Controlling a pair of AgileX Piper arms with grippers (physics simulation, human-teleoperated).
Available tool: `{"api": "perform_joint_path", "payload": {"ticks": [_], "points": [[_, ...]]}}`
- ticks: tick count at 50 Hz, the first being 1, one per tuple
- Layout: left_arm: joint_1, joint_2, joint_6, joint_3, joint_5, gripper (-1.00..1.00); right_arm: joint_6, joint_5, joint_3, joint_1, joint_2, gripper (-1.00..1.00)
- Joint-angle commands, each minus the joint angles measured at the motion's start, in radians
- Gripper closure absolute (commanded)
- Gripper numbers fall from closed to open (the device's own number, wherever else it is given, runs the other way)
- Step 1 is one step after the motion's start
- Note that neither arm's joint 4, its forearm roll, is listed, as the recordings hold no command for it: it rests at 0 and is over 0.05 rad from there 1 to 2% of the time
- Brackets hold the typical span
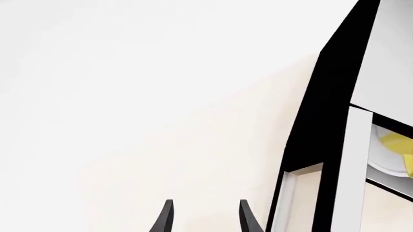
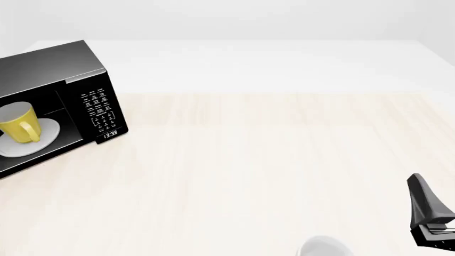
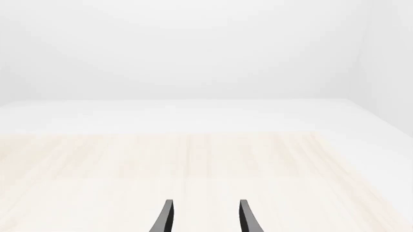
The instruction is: Put the yellow and white mug in the microwave and close it.
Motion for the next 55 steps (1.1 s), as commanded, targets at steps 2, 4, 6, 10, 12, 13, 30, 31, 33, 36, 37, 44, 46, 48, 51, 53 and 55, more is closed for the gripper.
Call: {"api": "perform_joint_path", "payload": {"ticks": [2,4,6,10,12,13,30,31,33,36,37,44,46,48,51,53,55], "points": [[-0.049,0.046,-0.017,0.035,-0.035,-1.0,-0.001,0.001,0.001,0.001,-0.002,-1.0],[-0.055,0.055,-0.014,0.038,-0.042,-1.0,-0.001,0.0,0.001,0.002,-0.001,-1.0],[-0.06,0.062,-0.009,0.042,-0.05,-1.0,0.0,0.0,0.001,-0.001,-0.001,-1.0],[-0.083,0.072,-0.009,0.046,-0.059,-1.0,-0.001,0.0,0.001,0.0,-0.001,-1.0],[-0.081,0.081,-0.006,0.049,-0.068,-1.0,-0.001,0.0,0.001,0.0,-0.001,-1.0],[-0.083,0.086,-0.002,0.052,-0.074,-1.0,-0.001,0.0,0.001,0.0,-0.001,-1.0],[-0.172,0.128,-0.008,0.073,-0.107,-1.0,-0.001,0.0,0.001,0.0,-0.001,-1.0],[-0.174,0.129,-0.006,0.074,-0.109,-1.0,-0.001,0.0,0.001,0.0,-0.001,-1.0],[-0.194,0.13,-0.015,0.073,-0.109,-1.0,-0.001,0.0,0.001,-0.001,-0.001,-1.0],[-0.215,0.129,-0.02,0.074,-0.112,-1.0,-0.001,0.0,0.001,-0.001,-0.001,-1.0],[-0.215,0.129,-0.02,0.075,-0.112,-1.0,-0.001,0.0,0.001,-0.001,-0.001,-1.0],[-0.265,0.103,-0.037,0.077,-0.11,-1.0,-0.001,0.0,0.001,-0.001,-0.001,-1.0],[-0.277,0.097,-0.043,0.076,-0.111,-1.0,0.0,0.0,0.001,-0.001,-0.001,-1.0],[-0.28,0.1,-0.043,0.078,-0.113,-1.0,0.0,0.0,0.001,-0.001,-0.001,-1.0],[-0.284,0.102,-0.044,0.079,-0.116,-1.0,-0.001,0.0,0.001,-0.001,-0.001,-1.0],[-0.292,0.1,-0.046,0.079,-0.117,-1.0,-0.001,0.0,0.001,-0.001,-0.001,-1.0],[-0.293,0.1,-0.045,0.08,-0.118,-1.0,0.0,0.0,0.001,-0.001,-0.001,-1.0]]}}
